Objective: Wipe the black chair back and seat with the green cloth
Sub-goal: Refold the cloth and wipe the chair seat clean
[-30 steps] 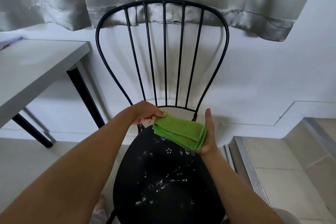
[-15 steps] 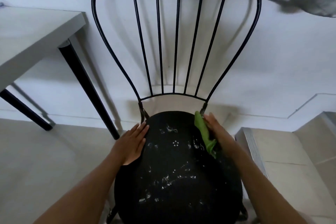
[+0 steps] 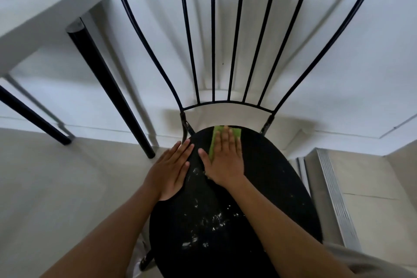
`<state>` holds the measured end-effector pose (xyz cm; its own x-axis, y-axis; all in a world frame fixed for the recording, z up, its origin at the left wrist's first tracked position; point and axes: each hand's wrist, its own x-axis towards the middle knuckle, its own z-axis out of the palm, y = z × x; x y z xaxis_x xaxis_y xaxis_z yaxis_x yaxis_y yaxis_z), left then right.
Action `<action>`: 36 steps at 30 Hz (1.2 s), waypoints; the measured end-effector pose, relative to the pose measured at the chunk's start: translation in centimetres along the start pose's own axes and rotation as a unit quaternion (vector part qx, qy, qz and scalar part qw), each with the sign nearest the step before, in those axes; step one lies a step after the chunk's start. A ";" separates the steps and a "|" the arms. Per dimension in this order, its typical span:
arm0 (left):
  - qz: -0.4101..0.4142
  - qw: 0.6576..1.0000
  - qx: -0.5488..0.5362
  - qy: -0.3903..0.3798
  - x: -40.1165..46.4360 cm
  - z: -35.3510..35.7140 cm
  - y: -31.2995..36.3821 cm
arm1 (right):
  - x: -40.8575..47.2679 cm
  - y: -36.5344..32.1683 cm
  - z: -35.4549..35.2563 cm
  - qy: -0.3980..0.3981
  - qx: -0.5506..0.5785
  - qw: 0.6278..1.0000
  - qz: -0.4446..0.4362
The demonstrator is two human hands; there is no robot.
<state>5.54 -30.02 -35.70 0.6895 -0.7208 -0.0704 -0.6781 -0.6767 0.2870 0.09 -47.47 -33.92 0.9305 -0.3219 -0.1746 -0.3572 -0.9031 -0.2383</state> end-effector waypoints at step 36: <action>0.146 0.984 0.064 -0.084 1.6 -2.3 -1.4 | -9.9 5.5 -0.3 -0.110 -0.088 0.926 -0.351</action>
<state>8.15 -29.90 -34.04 0.4166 -0.8943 -0.1633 -0.8746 -0.4433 0.1965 -11.03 -49.34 -33.21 0.8822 0.4103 -0.2308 0.3662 -0.9062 -0.2112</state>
